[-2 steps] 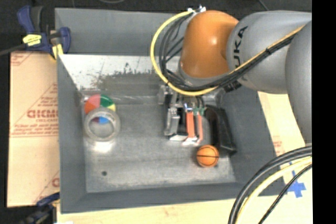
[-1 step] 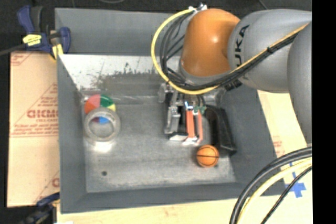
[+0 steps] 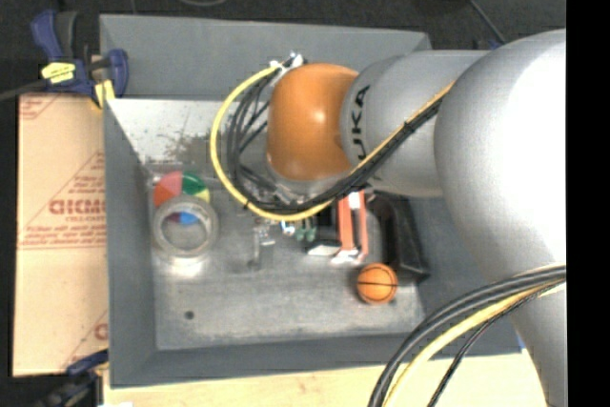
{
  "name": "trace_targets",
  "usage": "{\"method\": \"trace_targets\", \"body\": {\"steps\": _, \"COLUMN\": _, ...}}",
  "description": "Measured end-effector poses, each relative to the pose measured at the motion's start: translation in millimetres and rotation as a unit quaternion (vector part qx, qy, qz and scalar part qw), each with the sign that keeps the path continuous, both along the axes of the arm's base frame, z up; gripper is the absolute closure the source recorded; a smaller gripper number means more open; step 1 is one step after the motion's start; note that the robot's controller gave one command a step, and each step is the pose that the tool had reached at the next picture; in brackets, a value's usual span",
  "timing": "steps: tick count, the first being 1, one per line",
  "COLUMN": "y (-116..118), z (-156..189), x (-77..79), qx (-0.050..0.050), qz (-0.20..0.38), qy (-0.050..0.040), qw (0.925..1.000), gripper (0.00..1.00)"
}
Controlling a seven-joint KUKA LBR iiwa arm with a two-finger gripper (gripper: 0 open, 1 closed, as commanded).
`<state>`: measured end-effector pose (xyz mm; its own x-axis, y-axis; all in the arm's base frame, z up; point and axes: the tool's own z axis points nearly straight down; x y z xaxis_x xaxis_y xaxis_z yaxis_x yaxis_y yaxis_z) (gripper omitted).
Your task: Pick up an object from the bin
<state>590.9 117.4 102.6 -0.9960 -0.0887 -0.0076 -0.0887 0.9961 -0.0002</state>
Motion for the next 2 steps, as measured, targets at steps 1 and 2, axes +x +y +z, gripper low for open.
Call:
{"method": "trace_targets", "body": {"steps": 1, "y": 70.6, "z": 36.7, "x": 5.5, "qx": -0.004, "qz": 0.078, "qy": 0.0044, "qw": 0.997, "gripper": 0.0}}
{"method": "trace_targets", "body": {"steps": 2, "y": 89.7, "z": 44.7, "x": -3.7, "qx": 0.0, "qz": 0.113, "qy": -0.0013, "qw": 0.9936, "gripper": 0.0}}
